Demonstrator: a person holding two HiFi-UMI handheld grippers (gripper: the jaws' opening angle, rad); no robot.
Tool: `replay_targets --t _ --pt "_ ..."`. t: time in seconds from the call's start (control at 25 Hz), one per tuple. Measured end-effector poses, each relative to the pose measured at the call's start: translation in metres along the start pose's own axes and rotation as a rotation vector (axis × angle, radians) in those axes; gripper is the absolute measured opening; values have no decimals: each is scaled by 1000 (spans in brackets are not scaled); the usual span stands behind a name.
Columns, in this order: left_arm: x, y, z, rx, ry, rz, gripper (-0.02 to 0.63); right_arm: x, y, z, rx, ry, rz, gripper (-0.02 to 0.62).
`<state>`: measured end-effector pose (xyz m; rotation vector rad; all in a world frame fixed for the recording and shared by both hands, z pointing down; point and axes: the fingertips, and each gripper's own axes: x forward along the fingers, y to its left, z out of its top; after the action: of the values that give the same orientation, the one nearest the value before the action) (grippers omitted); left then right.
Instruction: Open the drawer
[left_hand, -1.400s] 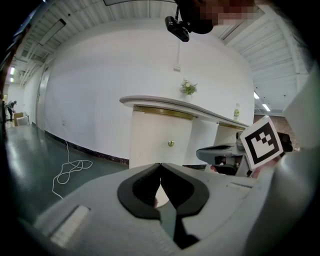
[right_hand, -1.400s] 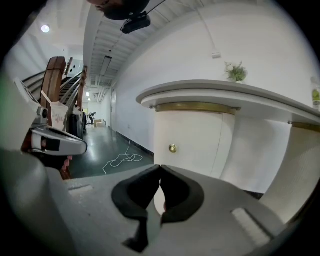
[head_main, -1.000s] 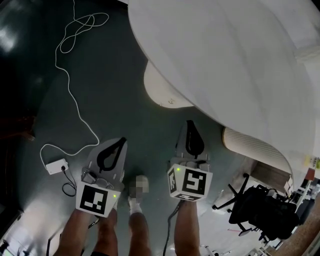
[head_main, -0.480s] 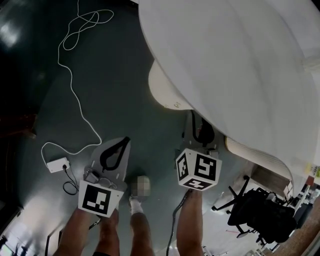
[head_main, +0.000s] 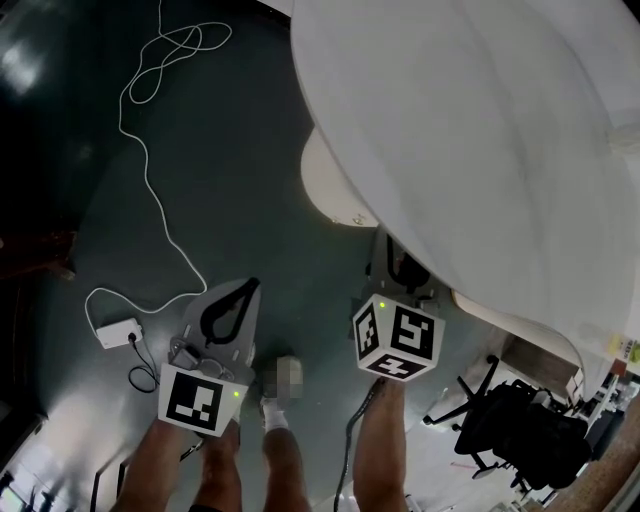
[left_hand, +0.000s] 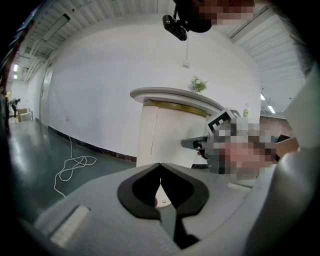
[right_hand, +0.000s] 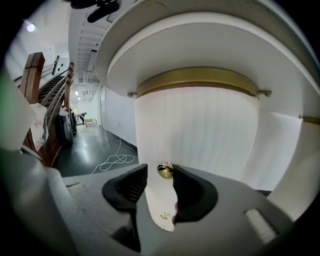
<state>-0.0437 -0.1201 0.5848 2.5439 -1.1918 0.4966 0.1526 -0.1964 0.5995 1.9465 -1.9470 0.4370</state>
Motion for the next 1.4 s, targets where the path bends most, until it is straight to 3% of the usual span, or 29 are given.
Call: replay_targets --t 0.24,0.52,1.4 --pt "0 8 0 -8 3 -2 11 2 -5 0 -40 17 -83 117" --pt "1 15 -3 -17 19 -6 11 3 -7 0 -35 28 -119 109" --pt "3 11 -4 -18 14 -14 11 2 -6 -1 -67 13 -112 101"
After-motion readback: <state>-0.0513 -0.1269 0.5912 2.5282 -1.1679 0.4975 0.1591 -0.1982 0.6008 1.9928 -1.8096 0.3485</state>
